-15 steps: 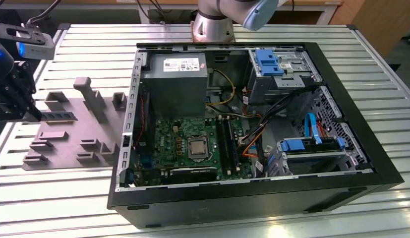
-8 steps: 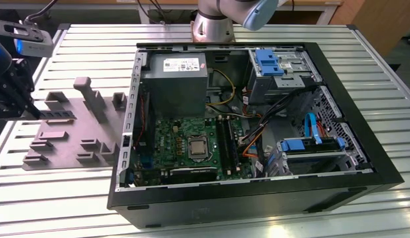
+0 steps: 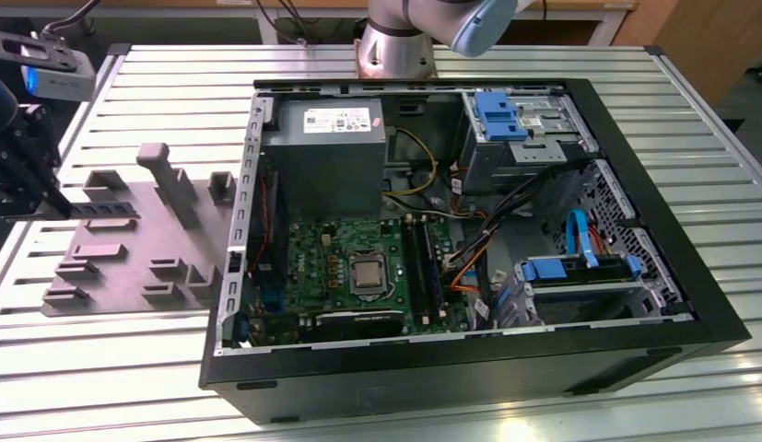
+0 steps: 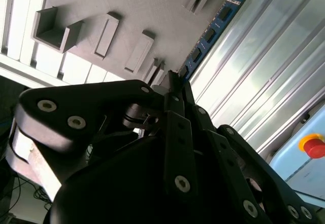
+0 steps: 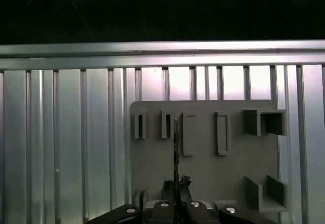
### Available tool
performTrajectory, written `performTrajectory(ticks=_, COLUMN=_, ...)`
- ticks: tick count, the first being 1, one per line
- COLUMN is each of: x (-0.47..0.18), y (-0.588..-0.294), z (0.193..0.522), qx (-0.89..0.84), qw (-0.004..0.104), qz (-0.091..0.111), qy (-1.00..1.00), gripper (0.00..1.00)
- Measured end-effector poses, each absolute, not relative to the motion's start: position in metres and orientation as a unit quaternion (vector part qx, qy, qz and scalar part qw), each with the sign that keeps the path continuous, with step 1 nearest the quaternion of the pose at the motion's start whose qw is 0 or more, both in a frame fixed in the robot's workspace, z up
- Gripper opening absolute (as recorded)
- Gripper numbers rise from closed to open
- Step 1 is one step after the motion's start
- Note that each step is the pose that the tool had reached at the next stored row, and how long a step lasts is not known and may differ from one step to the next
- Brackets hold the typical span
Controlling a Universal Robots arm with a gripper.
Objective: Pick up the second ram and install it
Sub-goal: 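Pick up the second ram and move it above second insertion slot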
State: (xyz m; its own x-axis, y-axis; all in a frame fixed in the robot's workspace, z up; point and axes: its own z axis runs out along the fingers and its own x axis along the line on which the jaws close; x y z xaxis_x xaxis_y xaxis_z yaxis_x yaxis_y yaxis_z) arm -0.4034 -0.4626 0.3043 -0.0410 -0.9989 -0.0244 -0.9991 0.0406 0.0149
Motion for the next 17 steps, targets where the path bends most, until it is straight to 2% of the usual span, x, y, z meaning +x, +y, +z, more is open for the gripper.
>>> performTrajectory(ticks=17, x=-0.4034, y=-0.4626, z=0.3096, qx=-0.692, qw=0.004, qz=0.014, qy=0.721, gripper=0.14)
